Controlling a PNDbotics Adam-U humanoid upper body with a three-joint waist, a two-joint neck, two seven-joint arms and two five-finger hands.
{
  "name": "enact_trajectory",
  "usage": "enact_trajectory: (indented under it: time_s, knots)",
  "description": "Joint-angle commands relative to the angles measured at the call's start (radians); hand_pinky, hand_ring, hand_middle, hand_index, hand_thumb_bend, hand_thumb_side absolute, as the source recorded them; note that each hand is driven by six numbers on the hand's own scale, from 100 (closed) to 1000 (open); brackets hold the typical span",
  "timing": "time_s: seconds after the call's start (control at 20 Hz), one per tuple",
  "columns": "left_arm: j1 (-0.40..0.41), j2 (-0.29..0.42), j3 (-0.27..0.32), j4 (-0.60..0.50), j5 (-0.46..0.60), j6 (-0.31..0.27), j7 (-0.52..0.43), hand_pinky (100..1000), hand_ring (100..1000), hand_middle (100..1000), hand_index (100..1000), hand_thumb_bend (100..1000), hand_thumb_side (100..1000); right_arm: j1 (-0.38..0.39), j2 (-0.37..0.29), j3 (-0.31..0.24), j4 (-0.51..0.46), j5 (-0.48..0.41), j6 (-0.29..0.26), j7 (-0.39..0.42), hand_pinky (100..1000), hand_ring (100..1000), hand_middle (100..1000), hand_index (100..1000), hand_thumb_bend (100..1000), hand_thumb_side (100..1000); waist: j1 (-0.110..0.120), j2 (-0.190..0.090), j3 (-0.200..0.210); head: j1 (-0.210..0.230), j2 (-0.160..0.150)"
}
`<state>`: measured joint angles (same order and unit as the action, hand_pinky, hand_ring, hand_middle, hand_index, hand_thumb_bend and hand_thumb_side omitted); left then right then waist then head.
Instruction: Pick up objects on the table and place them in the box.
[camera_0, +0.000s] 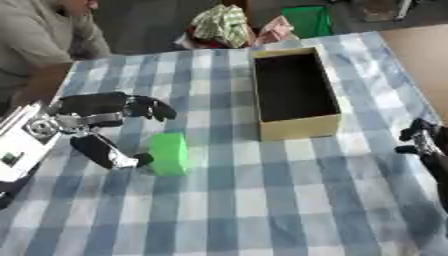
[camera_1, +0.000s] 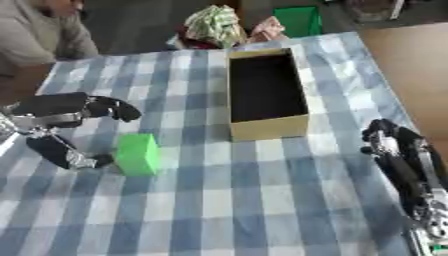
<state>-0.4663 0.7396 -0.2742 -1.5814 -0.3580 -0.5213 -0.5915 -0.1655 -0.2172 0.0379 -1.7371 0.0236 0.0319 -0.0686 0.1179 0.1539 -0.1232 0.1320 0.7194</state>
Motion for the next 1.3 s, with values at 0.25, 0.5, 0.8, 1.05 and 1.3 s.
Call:
enact_trajectory:
  time_s: [0.25, 0.5, 0.8, 1.05, 1.3]
  knots:
    - [-0.033, 0.02, -0.013, 0.02, -0.043, -0.118, -0.085, 783, 827, 898, 971, 304, 540, -0.004, -0.016, 0.003, -0.007, 0.001, -0.002, 0.003, 607, 1000, 499, 560, 100, 573, -0.002, -0.015, -0.002, 0.003, 0.005]
    - [-0.04, 0.009, -0.023, 0.047, -0.08, -0.122, -0.07, 783, 828, 898, 972, 317, 560, -0.004, -0.015, 0.003, -0.006, 0.001, -0.001, 0.003, 607, 1000, 499, 560, 100, 575, -0.002, -0.015, -0.004, 0.003, 0.005]
    - [-0.047, -0.005, -0.034, 0.078, -0.116, -0.126, -0.056, 783, 829, 898, 972, 318, 588, -0.005, -0.015, 0.003, -0.006, 0.001, -0.001, 0.004, 608, 1000, 499, 560, 100, 580, -0.002, -0.013, -0.006, 0.004, 0.006]
    - [-0.05, -0.018, -0.04, 0.099, -0.139, -0.126, -0.051, 782, 829, 899, 973, 308, 607, -0.004, -0.014, 0.003, -0.006, 0.001, -0.001, 0.004, 608, 1000, 499, 560, 100, 583, -0.002, -0.012, -0.006, 0.004, 0.006]
    - [-0.051, -0.028, -0.044, 0.121, -0.162, -0.125, -0.047, 780, 829, 900, 973, 305, 623, -0.005, -0.014, 0.004, -0.006, 0.001, -0.001, 0.005, 608, 1000, 499, 560, 100, 581, -0.004, -0.011, -0.005, 0.004, 0.005]
